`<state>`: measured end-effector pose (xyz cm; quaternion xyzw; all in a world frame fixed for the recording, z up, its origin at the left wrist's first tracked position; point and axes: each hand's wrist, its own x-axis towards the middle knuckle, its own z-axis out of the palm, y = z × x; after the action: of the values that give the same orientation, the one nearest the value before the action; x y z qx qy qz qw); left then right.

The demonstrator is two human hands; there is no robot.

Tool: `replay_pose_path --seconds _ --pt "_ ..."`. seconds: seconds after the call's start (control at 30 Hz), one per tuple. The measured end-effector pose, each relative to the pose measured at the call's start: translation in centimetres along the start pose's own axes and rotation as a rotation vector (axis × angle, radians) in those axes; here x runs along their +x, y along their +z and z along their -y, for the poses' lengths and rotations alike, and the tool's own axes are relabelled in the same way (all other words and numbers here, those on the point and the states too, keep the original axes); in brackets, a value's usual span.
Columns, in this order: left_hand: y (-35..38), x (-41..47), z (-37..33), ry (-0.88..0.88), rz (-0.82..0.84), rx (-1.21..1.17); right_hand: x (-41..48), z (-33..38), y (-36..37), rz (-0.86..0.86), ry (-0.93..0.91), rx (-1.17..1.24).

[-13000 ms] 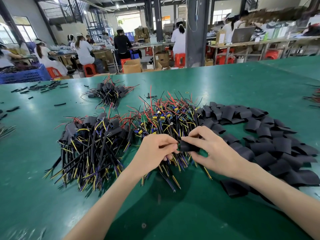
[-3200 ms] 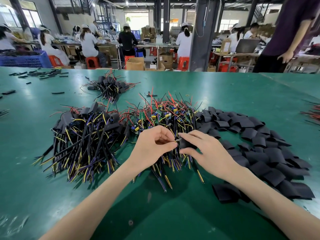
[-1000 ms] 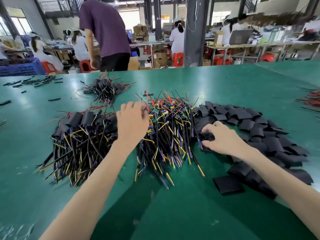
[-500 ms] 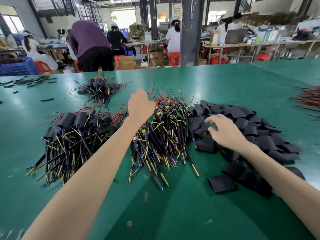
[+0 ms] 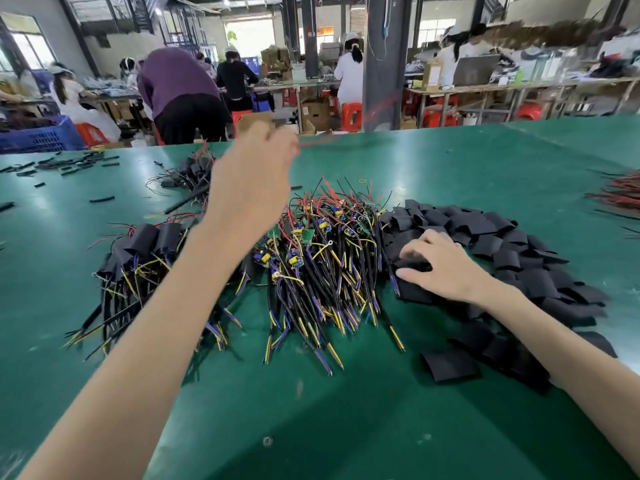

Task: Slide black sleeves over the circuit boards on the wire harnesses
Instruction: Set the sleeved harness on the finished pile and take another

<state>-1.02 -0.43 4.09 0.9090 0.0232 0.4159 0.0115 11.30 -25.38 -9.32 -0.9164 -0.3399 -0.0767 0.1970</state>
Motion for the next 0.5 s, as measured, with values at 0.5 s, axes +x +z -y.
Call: replay_pose_path --seconds 0.5 --pt "7.2 -10.1 0.3 0.021 0.351 -0.063 -0.4 0.9 -2.0 0.333 0.030 -0.027"
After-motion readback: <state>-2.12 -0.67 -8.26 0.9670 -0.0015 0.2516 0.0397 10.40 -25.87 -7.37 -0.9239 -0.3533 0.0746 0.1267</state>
